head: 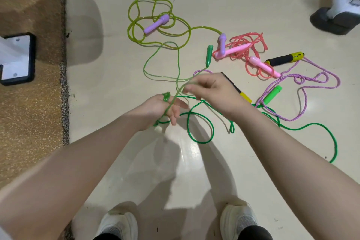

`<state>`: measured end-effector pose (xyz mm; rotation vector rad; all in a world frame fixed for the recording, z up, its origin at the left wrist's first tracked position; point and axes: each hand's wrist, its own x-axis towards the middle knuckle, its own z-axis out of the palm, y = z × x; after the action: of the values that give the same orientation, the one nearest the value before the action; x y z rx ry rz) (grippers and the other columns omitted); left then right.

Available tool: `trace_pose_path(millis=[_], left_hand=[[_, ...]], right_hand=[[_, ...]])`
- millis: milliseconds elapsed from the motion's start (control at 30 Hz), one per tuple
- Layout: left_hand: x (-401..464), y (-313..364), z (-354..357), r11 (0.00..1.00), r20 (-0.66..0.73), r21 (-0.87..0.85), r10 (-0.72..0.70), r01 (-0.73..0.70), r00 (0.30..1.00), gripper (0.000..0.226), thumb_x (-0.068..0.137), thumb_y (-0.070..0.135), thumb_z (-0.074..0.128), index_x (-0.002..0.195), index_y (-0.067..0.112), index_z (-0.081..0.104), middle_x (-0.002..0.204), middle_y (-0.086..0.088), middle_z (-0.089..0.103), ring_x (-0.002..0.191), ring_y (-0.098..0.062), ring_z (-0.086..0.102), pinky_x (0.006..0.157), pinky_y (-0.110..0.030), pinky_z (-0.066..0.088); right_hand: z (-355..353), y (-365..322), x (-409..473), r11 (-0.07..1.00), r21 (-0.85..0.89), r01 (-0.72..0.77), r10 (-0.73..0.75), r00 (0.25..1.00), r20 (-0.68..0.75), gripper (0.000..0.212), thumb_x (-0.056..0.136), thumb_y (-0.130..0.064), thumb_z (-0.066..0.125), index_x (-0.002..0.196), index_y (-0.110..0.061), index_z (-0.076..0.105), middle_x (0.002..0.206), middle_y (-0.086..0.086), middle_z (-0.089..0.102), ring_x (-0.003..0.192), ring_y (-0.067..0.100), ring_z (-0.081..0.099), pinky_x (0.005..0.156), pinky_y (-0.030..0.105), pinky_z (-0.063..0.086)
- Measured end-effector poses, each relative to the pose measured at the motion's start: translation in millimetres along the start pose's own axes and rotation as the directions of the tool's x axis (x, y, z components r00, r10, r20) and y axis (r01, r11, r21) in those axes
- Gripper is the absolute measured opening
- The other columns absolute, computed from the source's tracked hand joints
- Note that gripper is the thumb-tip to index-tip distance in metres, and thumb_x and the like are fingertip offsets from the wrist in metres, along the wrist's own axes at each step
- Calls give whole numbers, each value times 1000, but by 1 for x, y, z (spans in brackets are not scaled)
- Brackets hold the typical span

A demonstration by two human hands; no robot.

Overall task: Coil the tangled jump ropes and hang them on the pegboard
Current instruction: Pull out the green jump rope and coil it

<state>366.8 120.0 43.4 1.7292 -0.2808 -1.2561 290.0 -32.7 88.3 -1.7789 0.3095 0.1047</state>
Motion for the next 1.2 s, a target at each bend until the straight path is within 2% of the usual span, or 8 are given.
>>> trace_pose_path(millis=[100, 233, 433, 600, 733, 833, 1000, 1200], left_hand=[[-13, 14, 11, 938, 315, -342, 57, 57, 947, 39, 89, 14, 31, 107, -3, 61, 44, -2, 43, 30, -12, 40, 81, -31, 50], [-19, 30, 24, 819, 424, -551, 109, 161, 899, 72, 85, 52, 18, 94, 0, 67, 46, -2, 42, 25, -11, 31, 44, -18, 43], [-7, 24, 7, 586, 106, -809, 66, 48, 992, 75, 92, 45, 16, 80, -4, 71, 61, -9, 58, 35, -13, 48, 46, -18, 49], [14, 0, -24, 673, -255, -734, -155, -87, 954, 65, 95, 56, 30, 134, 5, 36, 121, -12, 57, 115, -32, 57, 98, -47, 45], [5, -23, -38, 839, -126, -530, -220, 122, 967, 69, 90, 66, 25, 136, 16, 36, 125, -8, 60, 91, -34, 68, 87, -47, 52], [-15, -18, -20, 919, 214, -175, -316, 354, 924, 90, 82, 76, 7, 121, 11, 57, 108, -14, 69, 57, -27, 62, 62, -32, 51], [-18, 5, 6, 963, 547, -160, -95, 215, 832, 98, 73, 82, 13, 111, 11, 68, 95, -16, 71, 29, -7, 22, 41, -26, 17], [-8, 33, 2, 780, 294, -625, 230, 5, 928, 42, 87, 35, 53, 126, 20, 55, 96, -6, 70, 34, -2, 43, 38, -13, 33]], right_hand=[[-1, 14, 8, 996, 84, 31, -4, 954, -300, 15, 87, -13, 63, 73, -17, 58, 62, 0, 45, 58, 12, 39, 60, 27, 38], [6, 35, 11, 998, 13, -66, 67, 965, -253, 20, 89, -21, 59, 70, -16, 55, 63, 4, 46, 62, 19, 41, 61, 33, 35], [21, 37, -11, 898, -89, -431, 438, 855, 277, 26, 101, -23, 35, 101, -6, 55, 64, 10, 50, 36, 11, 55, 41, 20, 45], [29, 16, -28, 796, -534, -285, 598, 510, 619, 30, 97, -26, 47, 127, -26, 50, 58, 5, 57, 49, 21, 62, 56, 28, 54], [20, -8, -27, 929, -361, -88, 303, 740, 601, 11, 90, -14, 58, 84, -18, 66, 50, -9, 58, 45, 8, 52, 52, 16, 44], [6, -5, -10, 992, -77, -100, 110, 985, 132, 16, 89, -12, 58, 74, -12, 64, 43, -12, 43, 41, 6, 34, 44, 17, 29], [-8, 21, 6, 976, 149, -161, 206, 909, -363, 20, 90, -16, 55, 71, -14, 59, 49, -4, 38, 41, 10, 34, 45, 21, 30], [15, 52, -19, 917, 12, -398, 390, 903, 177, 34, 100, -28, 39, 77, -11, 58, 39, -6, 41, 29, 7, 27, 38, 18, 20]])
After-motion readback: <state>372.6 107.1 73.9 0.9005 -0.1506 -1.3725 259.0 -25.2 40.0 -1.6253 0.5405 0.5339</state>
